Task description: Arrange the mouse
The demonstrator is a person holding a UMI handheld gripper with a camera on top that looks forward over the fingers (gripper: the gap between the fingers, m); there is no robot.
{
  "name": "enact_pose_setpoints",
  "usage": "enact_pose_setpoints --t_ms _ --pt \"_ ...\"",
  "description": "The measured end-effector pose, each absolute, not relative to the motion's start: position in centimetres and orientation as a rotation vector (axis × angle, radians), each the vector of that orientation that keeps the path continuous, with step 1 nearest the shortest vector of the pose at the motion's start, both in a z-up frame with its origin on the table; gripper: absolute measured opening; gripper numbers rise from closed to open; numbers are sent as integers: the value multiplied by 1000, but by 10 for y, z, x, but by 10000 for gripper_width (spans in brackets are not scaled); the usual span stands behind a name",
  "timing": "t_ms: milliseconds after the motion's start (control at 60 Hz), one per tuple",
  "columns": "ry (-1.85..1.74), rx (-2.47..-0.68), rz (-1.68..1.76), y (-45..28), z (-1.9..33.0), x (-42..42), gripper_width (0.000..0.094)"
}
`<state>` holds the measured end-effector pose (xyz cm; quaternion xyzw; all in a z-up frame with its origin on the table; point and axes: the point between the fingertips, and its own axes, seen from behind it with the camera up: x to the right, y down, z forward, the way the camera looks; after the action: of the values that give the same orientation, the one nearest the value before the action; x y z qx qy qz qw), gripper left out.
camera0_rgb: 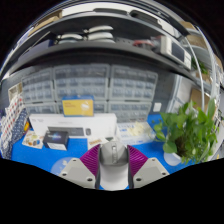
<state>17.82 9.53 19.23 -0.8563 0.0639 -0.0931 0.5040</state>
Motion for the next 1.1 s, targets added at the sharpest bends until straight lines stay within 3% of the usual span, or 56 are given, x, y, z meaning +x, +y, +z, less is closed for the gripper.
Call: enact_pose_setpoints --t_ms 67,150,300,483,667,767,933,967,983,1033,1100 --pt "109 -2040 -211 109 213 148 394" --pt "44 -2047 -181 125 210 106 394" --pt "15 -2181 -88 138 135 44 393" --pt "30 -2310 -65 126 47 26 392" --pt "2 -2392 -66 114 -7 21 394" --pt "-2 -2370 -85 113 -7 21 415" --pt "17 -2370 -76 115 -6 22 521" --pt "20 -2379 -80 114 -6 24 672" --pt "22 -2386 -82 113 -5 25 688" --pt "27 -2398 -82 111 -1 28 887" --pt "35 -2389 -57 110 12 25 869"
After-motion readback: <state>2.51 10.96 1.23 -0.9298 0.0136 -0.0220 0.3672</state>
